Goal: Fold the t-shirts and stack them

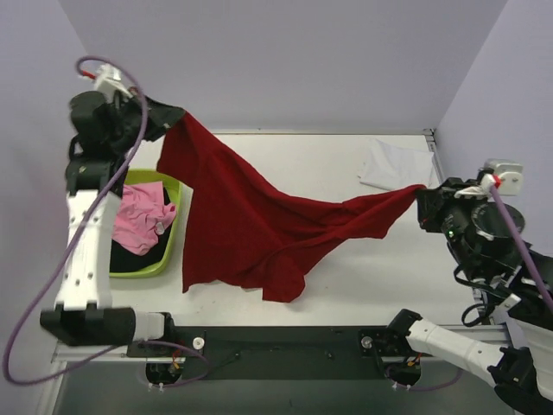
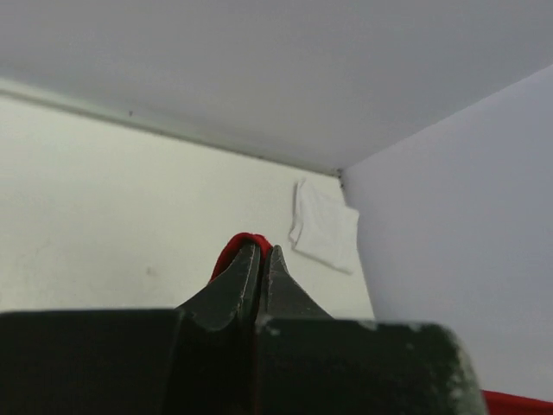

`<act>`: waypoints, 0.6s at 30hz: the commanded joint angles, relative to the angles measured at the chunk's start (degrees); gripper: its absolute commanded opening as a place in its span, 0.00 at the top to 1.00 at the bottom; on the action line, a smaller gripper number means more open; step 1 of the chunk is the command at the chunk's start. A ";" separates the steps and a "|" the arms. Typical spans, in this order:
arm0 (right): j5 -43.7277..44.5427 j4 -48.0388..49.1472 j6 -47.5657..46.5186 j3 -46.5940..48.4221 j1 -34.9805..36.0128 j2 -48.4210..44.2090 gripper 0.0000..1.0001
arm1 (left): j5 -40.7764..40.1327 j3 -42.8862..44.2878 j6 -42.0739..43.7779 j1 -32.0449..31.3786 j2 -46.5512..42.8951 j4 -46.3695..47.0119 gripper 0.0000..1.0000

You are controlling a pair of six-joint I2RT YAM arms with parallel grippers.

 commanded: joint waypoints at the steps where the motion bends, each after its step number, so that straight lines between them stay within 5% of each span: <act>1: 1.44 2.56 1.26 -4.79 -0.37 2.85 1.00 | -3.94 -1.36 3.56 -6.11 16.04 3.48 1.00; 9: 4.87 4.58 3.89 -16.92 -0.98 2.06 1.00 | -2.37 7.94 8.57 -14.39 32.52 14.90 1.00; 14: 3.90 5.99 4.77 -21.76 -1.25 1.88 1.00 | -4.30 17.88 13.59 -19.30 38.94 10.97 1.00; 16: 3.73 6.69 5.03 -23.34 -1.51 2.15 1.00 | -5.78 19.03 15.17 -21.16 40.00 7.80 0.77; 18: 2.32 7.48 5.12 -24.39 -1.60 2.50 1.00 | -12.54 17.29 16.14 -23.78 39.30 5.51 0.23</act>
